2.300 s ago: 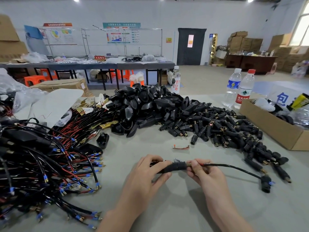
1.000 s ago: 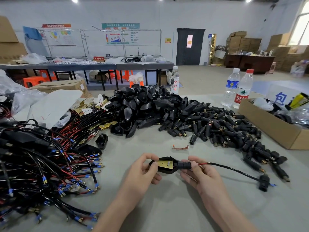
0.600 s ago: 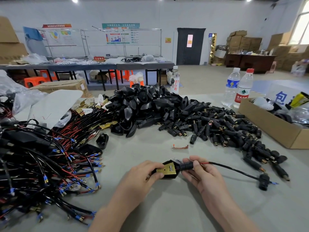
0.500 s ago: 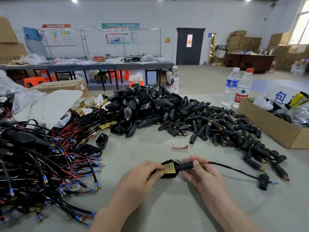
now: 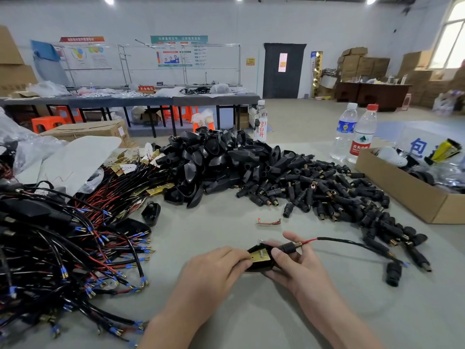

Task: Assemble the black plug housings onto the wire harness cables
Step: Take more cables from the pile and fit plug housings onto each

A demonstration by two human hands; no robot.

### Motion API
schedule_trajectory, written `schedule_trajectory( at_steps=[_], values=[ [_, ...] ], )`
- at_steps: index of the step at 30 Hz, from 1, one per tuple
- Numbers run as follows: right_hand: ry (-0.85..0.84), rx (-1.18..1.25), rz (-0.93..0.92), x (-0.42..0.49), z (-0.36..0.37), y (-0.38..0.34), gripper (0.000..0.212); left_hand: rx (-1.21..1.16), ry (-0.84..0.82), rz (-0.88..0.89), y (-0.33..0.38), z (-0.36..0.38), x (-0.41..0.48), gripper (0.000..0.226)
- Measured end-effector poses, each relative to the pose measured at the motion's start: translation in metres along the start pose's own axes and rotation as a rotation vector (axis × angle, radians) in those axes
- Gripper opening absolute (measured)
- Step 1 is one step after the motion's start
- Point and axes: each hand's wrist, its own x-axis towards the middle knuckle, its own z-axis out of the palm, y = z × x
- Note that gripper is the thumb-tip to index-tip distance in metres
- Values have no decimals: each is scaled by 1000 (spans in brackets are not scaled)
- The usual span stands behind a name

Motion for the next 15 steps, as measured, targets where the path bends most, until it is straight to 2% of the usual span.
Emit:
schedule_trajectory(
  at_steps=[4,8,11,15],
  values=[
    [25,32,-9,0,1,1,36,87,151,104,1,1,3,26],
    [45,24,-13,0,3,1,36,142,218,175,2,1,5,21],
    [40,31,-12,-1,4,-1,35,11,199,-14,2,4,3,19],
    [4,71,4,-3,6,-3,30,-393,203,-370,1,15,2,7]
  ],
)
